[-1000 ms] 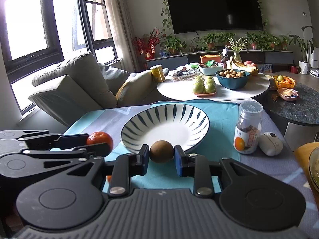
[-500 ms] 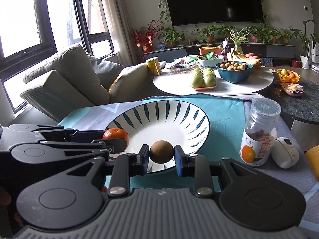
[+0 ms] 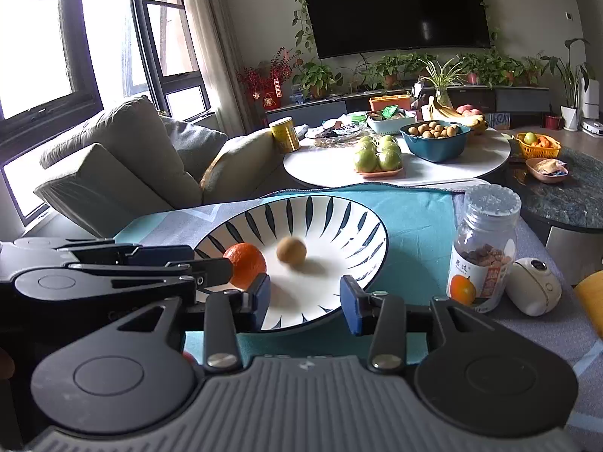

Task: Organize fruits
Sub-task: 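Open the right gripper to drop the kiwi while the left gripper releases the orange, then move both grippers back to the fruit cluster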

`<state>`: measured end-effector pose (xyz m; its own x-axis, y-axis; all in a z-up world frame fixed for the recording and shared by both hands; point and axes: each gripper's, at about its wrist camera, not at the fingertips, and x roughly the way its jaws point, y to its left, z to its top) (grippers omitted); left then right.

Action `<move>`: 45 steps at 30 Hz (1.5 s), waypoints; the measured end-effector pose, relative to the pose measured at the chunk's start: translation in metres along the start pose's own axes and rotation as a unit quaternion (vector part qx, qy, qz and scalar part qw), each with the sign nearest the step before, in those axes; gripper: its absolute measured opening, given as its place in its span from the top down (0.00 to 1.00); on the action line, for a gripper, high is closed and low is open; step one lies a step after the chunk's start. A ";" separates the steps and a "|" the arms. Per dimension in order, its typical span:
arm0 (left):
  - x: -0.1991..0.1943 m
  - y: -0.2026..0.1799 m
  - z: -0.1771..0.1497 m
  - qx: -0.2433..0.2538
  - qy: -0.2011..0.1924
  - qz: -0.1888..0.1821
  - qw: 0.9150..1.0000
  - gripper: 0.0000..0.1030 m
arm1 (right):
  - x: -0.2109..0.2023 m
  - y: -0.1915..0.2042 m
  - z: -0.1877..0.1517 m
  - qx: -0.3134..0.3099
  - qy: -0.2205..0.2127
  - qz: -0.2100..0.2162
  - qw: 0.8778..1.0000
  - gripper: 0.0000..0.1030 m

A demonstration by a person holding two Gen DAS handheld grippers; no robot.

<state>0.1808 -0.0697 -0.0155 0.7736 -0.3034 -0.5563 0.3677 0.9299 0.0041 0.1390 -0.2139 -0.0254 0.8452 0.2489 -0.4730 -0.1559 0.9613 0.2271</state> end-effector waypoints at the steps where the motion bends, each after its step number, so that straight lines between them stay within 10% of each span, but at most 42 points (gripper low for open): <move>1: -0.002 0.000 -0.001 0.001 0.000 0.000 1.000 0.62 | -0.001 0.000 0.000 0.000 -0.001 -0.001 1.000 0.24; 45: -0.141 0.017 -0.094 -0.048 -0.011 0.029 0.998 0.63 | -0.083 0.072 -0.069 -0.062 0.043 0.026 0.997 0.23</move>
<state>0.0294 0.0085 -0.0156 0.8036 -0.2520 -0.5392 0.2718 0.9613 -0.0442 0.0222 -0.1567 -0.0287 0.7886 0.3021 -0.5355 -0.2641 0.9530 0.1487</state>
